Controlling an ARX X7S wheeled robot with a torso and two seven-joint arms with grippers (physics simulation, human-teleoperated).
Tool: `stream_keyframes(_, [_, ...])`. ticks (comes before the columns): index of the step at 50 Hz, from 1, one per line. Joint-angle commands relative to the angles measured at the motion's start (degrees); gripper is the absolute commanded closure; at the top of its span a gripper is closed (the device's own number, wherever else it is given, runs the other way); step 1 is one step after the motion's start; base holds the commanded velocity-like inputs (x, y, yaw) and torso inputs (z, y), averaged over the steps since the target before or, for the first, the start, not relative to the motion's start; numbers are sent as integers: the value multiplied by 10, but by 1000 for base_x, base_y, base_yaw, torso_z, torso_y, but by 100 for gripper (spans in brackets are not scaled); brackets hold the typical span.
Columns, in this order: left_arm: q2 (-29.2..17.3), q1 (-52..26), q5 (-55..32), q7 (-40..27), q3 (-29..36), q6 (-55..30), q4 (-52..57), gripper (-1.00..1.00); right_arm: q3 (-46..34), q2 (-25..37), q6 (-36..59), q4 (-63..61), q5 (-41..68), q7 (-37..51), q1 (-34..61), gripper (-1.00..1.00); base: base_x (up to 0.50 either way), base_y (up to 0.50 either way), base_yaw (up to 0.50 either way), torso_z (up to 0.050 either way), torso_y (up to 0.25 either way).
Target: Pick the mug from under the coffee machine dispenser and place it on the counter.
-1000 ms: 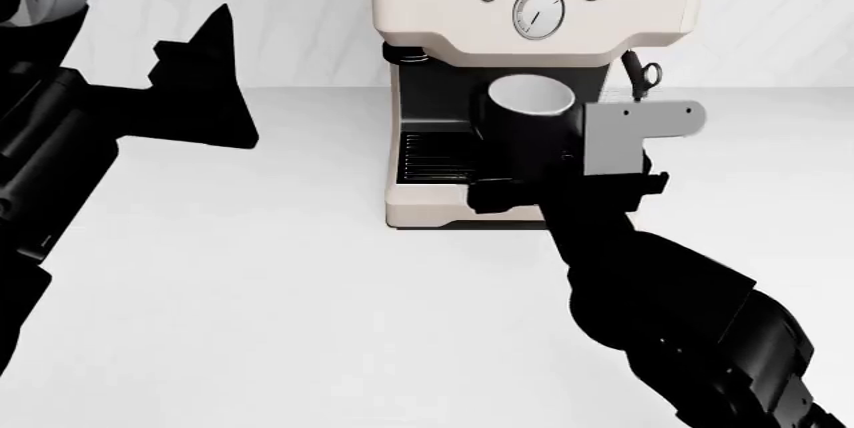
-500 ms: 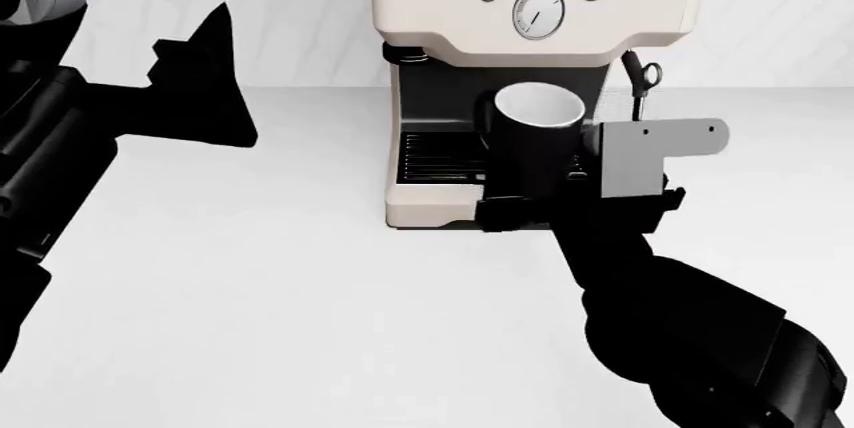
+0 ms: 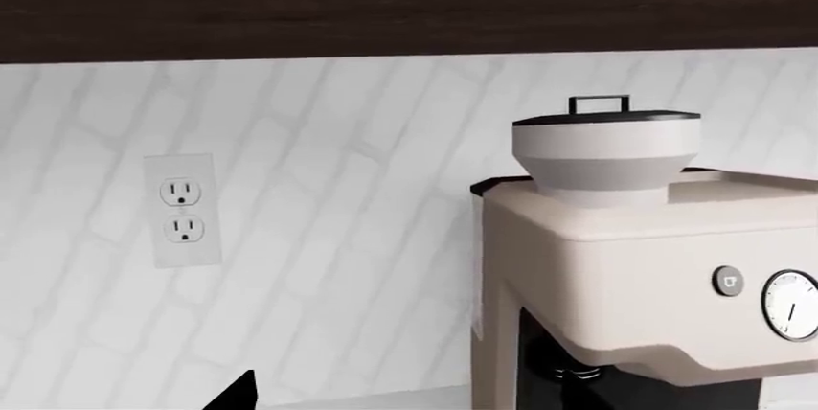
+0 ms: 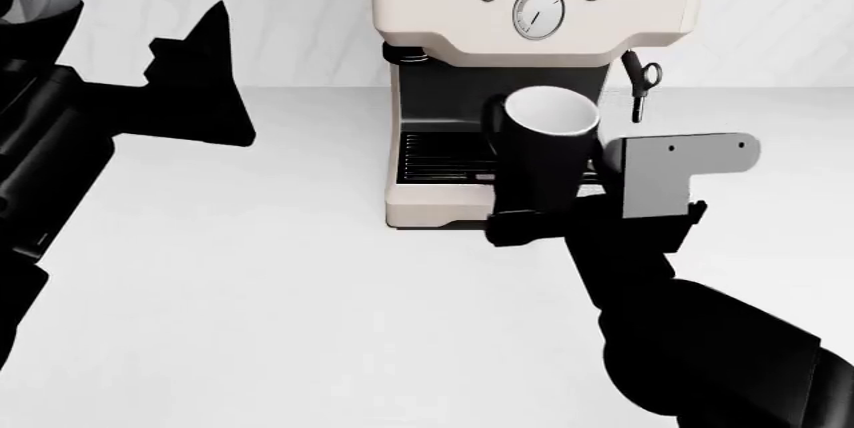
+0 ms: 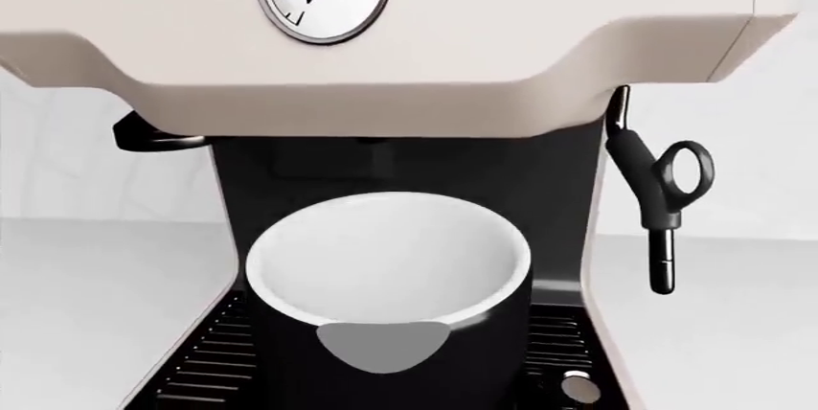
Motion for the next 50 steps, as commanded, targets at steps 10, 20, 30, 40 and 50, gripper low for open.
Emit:
stream_keyframes(10, [-4, 6, 2, 0, -3, 6, 4, -100, 28, 37, 15, -86, 30, 35, -25, 100, 0, 0, 0, 0, 1])
stream_keyframes(20, [-5, 4, -1, -1, -3, 7, 5, -100, 50, 61, 21, -130, 61, 63, -31, 100, 0, 0, 0, 0, 0])
stream_keyframes(30, [-7, 6, 0, 0, -5, 11, 8, -100, 79, 87, 17, -163, 90, 87, -39, 100, 0, 0, 0, 0, 0])
stream_keyframes(40, [-8, 5, -2, -1, -4, 12, 9, -100, 98, 109, 26, -200, 130, 123, -25, 100, 0, 0, 0, 0, 0])
stream_keyframes(50, [-9, 4, -1, 0, -5, 13, 8, -100, 128, 139, 30, -217, 182, 162, 5, 100, 0, 0, 0, 0, 0])
